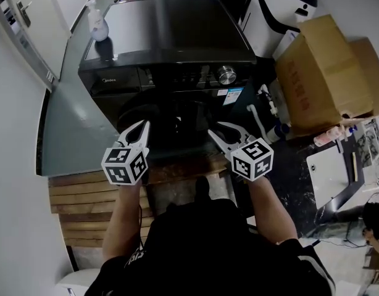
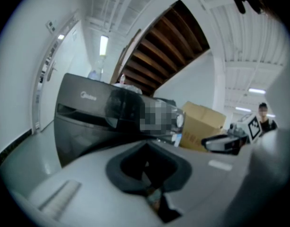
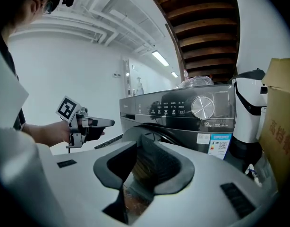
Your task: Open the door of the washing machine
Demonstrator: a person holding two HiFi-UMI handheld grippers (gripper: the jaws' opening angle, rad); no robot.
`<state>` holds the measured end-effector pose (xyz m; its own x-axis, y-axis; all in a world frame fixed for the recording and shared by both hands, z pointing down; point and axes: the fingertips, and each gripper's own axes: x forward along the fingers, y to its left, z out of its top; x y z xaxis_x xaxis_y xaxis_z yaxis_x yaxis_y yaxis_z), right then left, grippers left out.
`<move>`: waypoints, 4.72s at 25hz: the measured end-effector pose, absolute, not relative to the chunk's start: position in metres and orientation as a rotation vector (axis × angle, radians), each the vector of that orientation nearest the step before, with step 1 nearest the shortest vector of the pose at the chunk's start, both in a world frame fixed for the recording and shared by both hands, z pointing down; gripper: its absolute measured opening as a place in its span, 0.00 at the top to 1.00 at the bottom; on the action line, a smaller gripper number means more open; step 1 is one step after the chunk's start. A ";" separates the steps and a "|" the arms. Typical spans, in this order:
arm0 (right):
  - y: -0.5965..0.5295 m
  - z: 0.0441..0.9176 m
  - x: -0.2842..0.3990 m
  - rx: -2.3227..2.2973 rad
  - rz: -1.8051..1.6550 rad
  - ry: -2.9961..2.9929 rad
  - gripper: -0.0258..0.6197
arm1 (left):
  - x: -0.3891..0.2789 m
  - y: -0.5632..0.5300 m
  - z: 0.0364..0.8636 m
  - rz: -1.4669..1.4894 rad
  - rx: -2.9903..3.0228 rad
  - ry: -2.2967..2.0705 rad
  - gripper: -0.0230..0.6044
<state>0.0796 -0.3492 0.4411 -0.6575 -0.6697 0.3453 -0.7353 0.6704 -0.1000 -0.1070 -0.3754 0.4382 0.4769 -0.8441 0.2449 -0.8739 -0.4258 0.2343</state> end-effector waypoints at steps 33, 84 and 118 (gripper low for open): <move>-0.467 0.558 0.100 0.652 0.254 -2.288 0.58 | -0.071 -0.426 0.459 0.209 2.285 -1.478 0.95; -0.476 0.558 0.105 0.901 0.076 -2.110 0.72 | -0.160 -0.323 0.475 0.200 2.239 -1.458 0.95; -0.355 0.577 0.081 0.981 0.133 -2.207 0.69 | -0.127 -0.285 0.479 0.170 2.276 -1.397 0.94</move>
<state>0.0807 -0.3551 0.5769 -0.4624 -0.6110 0.6425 -0.6838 0.7070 0.1802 -0.1269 -0.2846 0.4787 0.4763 -0.8123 0.3366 -0.8694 -0.3777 0.3187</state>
